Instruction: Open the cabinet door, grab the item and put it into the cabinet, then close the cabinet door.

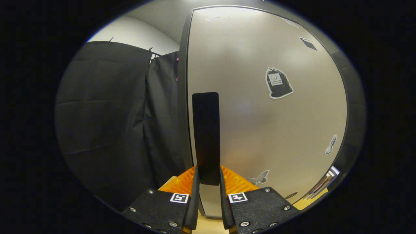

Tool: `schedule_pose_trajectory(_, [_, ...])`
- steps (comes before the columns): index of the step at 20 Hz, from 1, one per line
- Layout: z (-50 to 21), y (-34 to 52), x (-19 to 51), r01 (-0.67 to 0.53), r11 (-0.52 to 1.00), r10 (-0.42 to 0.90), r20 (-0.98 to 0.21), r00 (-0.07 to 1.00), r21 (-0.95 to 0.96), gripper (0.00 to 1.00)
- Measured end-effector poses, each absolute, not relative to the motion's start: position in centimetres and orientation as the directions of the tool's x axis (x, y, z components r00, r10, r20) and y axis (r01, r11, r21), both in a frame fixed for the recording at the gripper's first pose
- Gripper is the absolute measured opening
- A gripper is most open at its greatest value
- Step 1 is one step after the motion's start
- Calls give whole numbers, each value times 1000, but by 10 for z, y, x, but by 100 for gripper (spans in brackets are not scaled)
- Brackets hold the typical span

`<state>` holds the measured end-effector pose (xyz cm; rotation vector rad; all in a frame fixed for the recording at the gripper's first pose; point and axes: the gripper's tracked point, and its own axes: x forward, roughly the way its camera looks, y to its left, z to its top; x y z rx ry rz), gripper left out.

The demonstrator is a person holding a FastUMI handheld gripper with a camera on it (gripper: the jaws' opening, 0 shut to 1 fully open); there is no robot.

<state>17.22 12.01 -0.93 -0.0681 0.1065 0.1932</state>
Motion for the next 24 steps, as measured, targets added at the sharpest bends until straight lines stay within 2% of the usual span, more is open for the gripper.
schedule_pose_trajectory(6, [-12,121,158,-247,968,237,-140,961,-53,29])
schedule_pose_trajectory(20, [-8,88,46,-351,935,343,-142,929,-40,29])
schedule_pose_trajectory(24, [-7,75,19,-435,899,426,-141,894,-46,29])
